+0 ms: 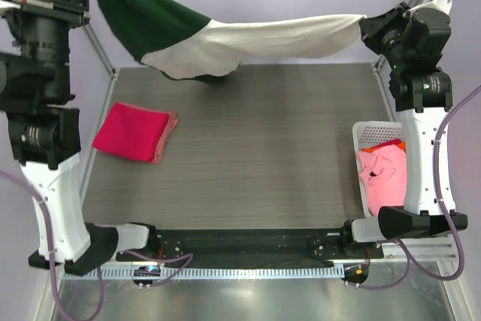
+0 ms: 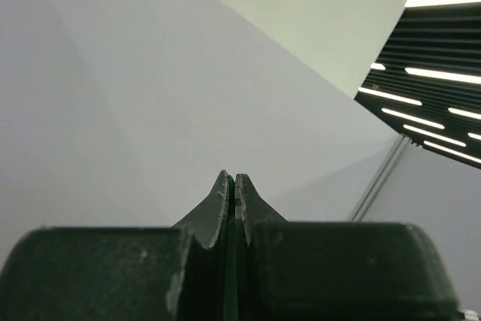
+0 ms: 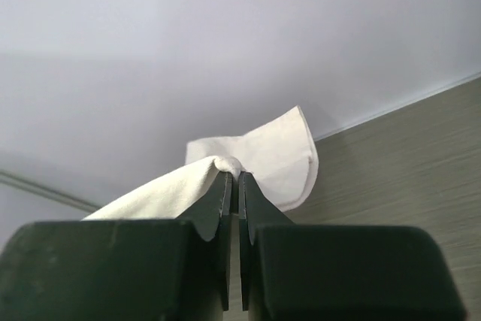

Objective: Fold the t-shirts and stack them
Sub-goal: Flatten the tshirt out

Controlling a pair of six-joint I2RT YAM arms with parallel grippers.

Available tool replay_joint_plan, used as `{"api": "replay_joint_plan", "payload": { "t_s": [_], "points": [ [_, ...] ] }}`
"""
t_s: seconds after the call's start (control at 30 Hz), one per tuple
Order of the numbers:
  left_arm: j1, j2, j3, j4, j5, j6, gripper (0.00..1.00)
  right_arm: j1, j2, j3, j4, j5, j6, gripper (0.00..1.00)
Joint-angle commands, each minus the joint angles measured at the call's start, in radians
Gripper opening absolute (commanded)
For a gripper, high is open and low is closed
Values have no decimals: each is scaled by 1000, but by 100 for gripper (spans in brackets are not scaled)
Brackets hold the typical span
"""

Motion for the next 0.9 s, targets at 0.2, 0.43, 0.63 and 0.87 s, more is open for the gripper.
{"api": "replay_joint_plan", "payload": {
  "t_s": [0.2,0.43,0.63,0.87],
  "points": [
    [4,-267,-707,137,204,45,0,-4,-40,-423,89,-164,4,1],
    [-6,-686,-1216,35,232,-7,0,-38,-314,-778,104,-128,-20,1],
    [-8,-915,-1434,-174,305,-48,0,-38,-563,-1086,47,-82,24,1],
    [-6,-1087,-1527,-315,402,-98,0,-38,-851,-1350,-45,-79,116,1]
  ]
}}
